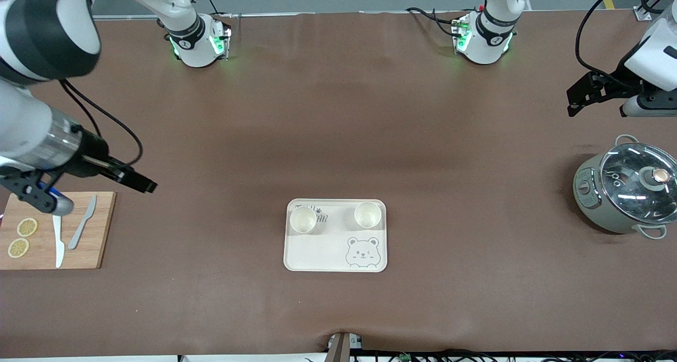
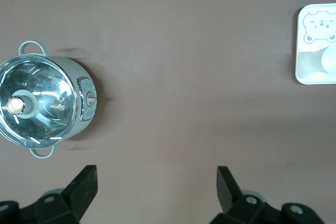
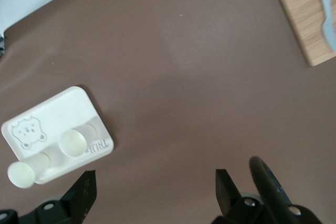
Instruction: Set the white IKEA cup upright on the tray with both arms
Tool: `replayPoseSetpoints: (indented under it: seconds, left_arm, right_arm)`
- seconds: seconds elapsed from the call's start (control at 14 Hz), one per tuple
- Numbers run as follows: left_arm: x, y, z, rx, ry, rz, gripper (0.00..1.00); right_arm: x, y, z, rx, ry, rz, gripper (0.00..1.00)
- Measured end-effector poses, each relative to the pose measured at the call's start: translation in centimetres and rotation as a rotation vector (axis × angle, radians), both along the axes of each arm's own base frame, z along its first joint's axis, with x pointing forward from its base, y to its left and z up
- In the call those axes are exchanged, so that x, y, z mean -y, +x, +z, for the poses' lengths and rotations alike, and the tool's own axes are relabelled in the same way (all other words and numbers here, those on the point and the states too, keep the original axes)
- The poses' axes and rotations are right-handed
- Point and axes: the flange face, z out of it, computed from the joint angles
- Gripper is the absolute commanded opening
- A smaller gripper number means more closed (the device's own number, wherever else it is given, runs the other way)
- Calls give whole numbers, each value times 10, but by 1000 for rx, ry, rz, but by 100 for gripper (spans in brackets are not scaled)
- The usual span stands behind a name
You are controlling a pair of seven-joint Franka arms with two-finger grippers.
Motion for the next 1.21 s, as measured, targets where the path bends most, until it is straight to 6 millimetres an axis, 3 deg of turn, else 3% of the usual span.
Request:
replayPoseSetpoints:
  seconds: [0.29,0.43,0.79,0.93,1.21]
  left_arm:
    - [-5,0,6,12,-1,9,100]
    - [-8,0,8,16,-2,14,100]
    - [-15,1,12,24,-3,27,100]
    - [-14,0,11,14,-2,25,100]
    - [-10,-2,10,4,-1,19,100]
  right_arm:
    - [52,-30,37,11,-1,206,100]
    - [63,-47,42,8,-13,265,100]
    - [102,-60,16,16,-13,377,100]
    - [105,-69,9,15,-9,421,100]
    - [123,-84,12,33,-11,504,100]
